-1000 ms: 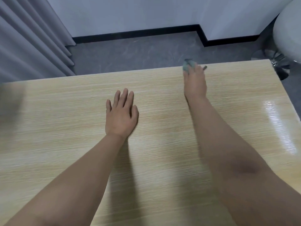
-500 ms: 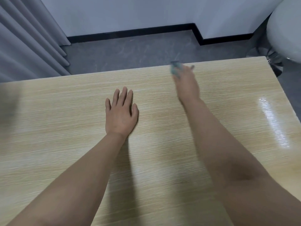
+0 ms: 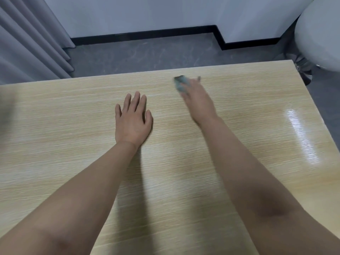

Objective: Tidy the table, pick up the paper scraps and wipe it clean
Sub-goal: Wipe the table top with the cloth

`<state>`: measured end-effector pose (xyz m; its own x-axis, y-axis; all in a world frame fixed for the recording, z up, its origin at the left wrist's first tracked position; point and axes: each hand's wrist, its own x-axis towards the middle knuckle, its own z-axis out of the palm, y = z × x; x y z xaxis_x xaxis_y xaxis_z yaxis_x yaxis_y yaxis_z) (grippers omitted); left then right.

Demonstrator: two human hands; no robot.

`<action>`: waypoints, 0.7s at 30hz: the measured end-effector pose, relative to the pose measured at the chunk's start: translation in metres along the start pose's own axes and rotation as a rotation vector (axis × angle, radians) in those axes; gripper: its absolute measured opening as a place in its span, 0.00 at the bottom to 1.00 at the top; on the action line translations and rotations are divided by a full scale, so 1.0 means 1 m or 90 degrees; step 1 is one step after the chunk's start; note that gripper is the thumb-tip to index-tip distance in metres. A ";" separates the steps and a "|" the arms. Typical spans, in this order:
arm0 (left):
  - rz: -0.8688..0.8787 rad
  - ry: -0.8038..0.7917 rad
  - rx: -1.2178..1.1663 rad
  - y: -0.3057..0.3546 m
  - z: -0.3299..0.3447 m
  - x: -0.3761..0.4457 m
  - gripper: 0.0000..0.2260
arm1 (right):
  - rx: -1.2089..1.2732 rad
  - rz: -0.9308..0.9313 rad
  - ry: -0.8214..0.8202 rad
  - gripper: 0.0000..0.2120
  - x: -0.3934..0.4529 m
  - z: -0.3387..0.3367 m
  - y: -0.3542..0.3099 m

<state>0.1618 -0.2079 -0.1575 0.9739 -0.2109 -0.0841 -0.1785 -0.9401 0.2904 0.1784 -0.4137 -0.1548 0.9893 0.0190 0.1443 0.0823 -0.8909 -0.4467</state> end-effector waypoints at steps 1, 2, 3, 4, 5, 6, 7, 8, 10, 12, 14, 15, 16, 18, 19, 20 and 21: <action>-0.001 0.000 0.000 0.000 0.000 0.000 0.24 | -0.009 0.047 0.045 0.18 -0.005 -0.008 0.022; -0.001 0.000 0.000 -0.001 0.000 0.000 0.24 | 0.001 0.124 0.091 0.18 -0.012 -0.016 0.040; 0.000 0.001 0.001 -0.001 0.001 0.000 0.24 | 0.006 0.217 0.120 0.17 -0.018 -0.019 0.056; 0.001 0.002 0.002 -0.001 0.001 0.000 0.24 | -0.004 0.307 0.149 0.18 -0.023 -0.019 0.063; 0.003 0.003 0.002 -0.001 0.001 0.000 0.24 | -0.031 0.353 0.168 0.18 -0.026 -0.015 0.062; 0.005 0.003 0.001 -0.001 0.001 0.000 0.24 | -0.048 0.351 0.170 0.19 -0.026 -0.010 0.053; 0.007 0.003 0.001 -0.001 0.001 0.000 0.24 | -0.043 0.317 0.172 0.18 -0.026 -0.005 0.036; 0.008 0.003 0.001 -0.001 0.001 0.000 0.24 | -0.020 0.260 0.159 0.17 -0.025 0.003 0.016; 0.009 0.001 0.003 -0.001 0.002 0.000 0.24 | 0.006 0.089 0.096 0.16 -0.031 0.019 -0.022; 0.011 -0.003 0.007 -0.002 0.002 0.000 0.24 | -0.025 -0.025 0.002 0.17 -0.043 0.024 -0.036; 0.015 -0.008 0.012 -0.002 0.003 0.000 0.24 | -0.043 -0.060 -0.024 0.18 -0.043 0.011 -0.018; 0.017 -0.009 0.014 -0.003 0.003 0.000 0.24 | -0.027 -0.037 -0.004 0.17 -0.041 0.002 -0.005; 0.017 -0.010 0.014 -0.003 0.003 0.000 0.24 | -0.002 0.020 0.024 0.17 -0.041 -0.007 0.011; 0.018 -0.009 0.015 -0.003 0.003 0.000 0.24 | 0.025 0.179 0.093 0.17 -0.045 -0.025 0.046; 0.018 -0.009 0.016 -0.003 0.003 0.000 0.24 | 0.030 0.267 0.132 0.18 -0.048 -0.029 0.059; 0.018 -0.009 0.017 -0.003 0.002 0.000 0.24 | 0.015 0.345 0.167 0.18 -0.049 -0.028 0.066; 0.018 -0.009 0.017 -0.003 0.002 0.000 0.24 | -0.006 0.390 0.188 0.18 -0.048 -0.022 0.064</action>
<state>0.1622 -0.2061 -0.1602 0.9662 -0.2417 -0.0892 -0.2105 -0.9402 0.2680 0.1338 -0.4818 -0.1709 0.7828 -0.6138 0.1029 -0.4854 -0.7056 -0.5163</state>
